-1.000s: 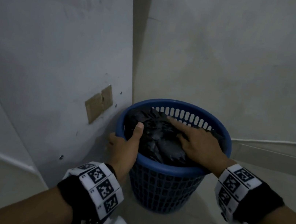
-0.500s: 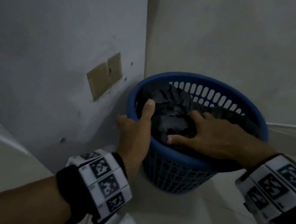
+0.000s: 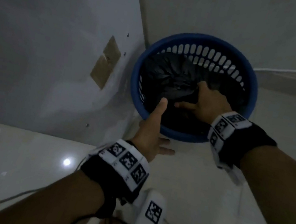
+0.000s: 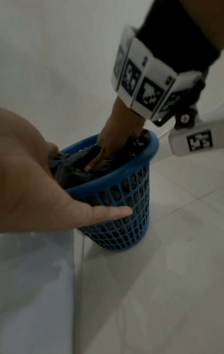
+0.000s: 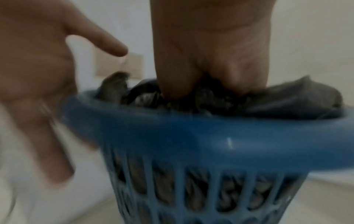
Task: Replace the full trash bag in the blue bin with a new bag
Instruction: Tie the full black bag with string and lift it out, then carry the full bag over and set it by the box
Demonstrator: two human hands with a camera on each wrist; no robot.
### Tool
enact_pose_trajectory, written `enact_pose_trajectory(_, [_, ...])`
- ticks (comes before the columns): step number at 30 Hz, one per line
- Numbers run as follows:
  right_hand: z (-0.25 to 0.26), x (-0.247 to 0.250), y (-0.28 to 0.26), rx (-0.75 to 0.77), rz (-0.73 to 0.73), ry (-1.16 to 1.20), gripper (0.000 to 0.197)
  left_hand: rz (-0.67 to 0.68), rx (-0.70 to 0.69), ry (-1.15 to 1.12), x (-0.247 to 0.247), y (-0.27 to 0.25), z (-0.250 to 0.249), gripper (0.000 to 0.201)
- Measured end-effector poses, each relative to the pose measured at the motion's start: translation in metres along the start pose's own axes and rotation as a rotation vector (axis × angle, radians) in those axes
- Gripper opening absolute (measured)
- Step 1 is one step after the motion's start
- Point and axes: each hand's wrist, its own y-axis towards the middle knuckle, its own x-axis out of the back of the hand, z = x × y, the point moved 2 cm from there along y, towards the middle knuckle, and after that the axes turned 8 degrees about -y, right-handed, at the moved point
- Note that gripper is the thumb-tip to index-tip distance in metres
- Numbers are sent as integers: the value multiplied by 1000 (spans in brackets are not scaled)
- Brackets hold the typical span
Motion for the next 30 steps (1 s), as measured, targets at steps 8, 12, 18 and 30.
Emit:
enact_pose_trajectory(8, [4, 44, -10, 49, 174, 438, 50, 111, 148, -207, -12, -19, -27, 89])
enact_pose_trajectory(12, [7, 62, -20, 19, 144, 628, 56, 124, 173, -276, -22, -25, -32, 98])
enact_pose_trajectory(18, [10, 110, -32, -75, 23, 981, 40, 115, 121, -341, -27, -30, -38, 99])
enact_pose_trajectory(30, [54, 228, -109, 47, -158, 1176, 29, -160, 18, -106, 13, -88, -55, 61])
